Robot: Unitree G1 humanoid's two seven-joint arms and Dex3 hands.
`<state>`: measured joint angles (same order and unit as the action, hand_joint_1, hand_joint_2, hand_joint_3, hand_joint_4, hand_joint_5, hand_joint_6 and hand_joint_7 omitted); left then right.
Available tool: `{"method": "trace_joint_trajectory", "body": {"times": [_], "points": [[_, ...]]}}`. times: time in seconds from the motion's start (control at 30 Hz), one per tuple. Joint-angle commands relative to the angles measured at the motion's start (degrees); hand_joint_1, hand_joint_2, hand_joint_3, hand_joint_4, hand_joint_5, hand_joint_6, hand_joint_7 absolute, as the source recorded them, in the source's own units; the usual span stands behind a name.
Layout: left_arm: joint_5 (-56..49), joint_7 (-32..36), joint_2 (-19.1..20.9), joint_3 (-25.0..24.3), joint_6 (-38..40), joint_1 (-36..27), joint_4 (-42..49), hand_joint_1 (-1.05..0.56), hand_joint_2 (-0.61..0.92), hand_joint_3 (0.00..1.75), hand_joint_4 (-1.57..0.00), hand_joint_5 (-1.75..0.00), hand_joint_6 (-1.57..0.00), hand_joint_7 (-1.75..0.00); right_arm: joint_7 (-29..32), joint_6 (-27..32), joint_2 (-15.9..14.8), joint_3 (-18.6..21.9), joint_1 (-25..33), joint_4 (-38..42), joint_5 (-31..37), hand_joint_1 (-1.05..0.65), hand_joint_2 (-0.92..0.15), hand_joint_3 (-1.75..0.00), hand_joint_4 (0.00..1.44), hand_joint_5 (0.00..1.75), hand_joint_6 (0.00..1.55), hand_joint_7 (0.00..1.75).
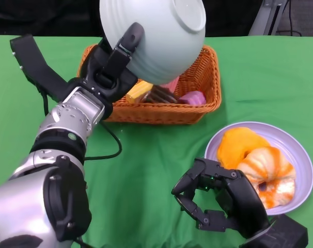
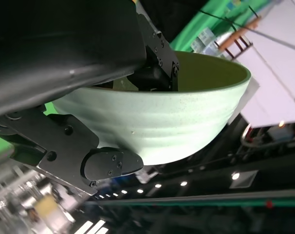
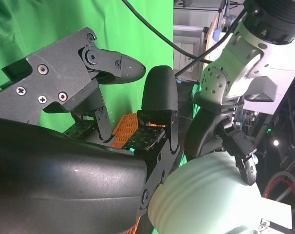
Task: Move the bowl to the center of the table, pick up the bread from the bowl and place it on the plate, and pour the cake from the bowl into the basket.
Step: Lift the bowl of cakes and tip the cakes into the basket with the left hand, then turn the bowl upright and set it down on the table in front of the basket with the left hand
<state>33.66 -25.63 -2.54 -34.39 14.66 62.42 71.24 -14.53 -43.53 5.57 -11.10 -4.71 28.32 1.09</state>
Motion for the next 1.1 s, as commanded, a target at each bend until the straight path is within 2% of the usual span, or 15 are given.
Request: {"method": "trace_joint_trajectory", "body": {"times": [0.03,0.17,0.47,0.87,1.0,1.1], "points": [[1.9,1.8,0.8,-1.6,1.6,2.2,0.1,-0.15,0.9,0.6,-0.65,-1.75,-0.57,-1.57,0.0,-0.5,-0.4,0.1,0.1,-0.3,-0.3,-0.23,-0.61,-0.71,0.75,1.56,0.72,1.18],[3.2,3.4,0.7,-3.1,2.8,2.1,0.0,-0.14,0.89,0.59,-0.66,-1.75,-0.57,-1.64,0.1,-0.7,-0.3,0.0,0.2,-0.2,-0.2,-0.23,-0.62,-0.7,0.75,1.57,0.72,1.19],[4.1,4.4,0.8,-4.0,3.5,2.2,-0.4,-0.17,0.92,0.47,-0.66,-1.75,-0.6,-1.56,0.1,-0.5,-0.5,-0.2,0.1,-0.6,-0.1,-0.23,-0.63,-0.69,0.75,1.55,0.72,1.18],[3.6,2.6,1.2,-2.8,2.9,1.9,-0.9,-0.15,0.91,0.51,-0.65,-1.75,-0.6,-1.58,-0.3,0.0,-0.4,-0.3,0.3,-1.0,-0.7,-0.24,-0.63,-0.68,0.75,1.56,0.72,1.19],[2.1,-1.2,1.8,-0.1,2.5,1.5,-3.3,-0.16,0.91,0.52,-0.66,-1.75,-0.59,-1.59,0.3,-0.6,-0.4,-0.3,0.2,-0.7,0.0,-0.24,-0.63,-0.67,0.75,1.56,0.72,1.19],[-0.2,-5.1,1.8,3.3,-0.8,0.3,-6.8,-0.15,0.9,0.61,-0.65,-1.75,-0.57,-1.61,0.3,-0.3,-0.4,-0.3,0.2,-0.7,-0.1,-0.24,-0.63,-0.67,0.75,1.56,0.72,1.18]]}}
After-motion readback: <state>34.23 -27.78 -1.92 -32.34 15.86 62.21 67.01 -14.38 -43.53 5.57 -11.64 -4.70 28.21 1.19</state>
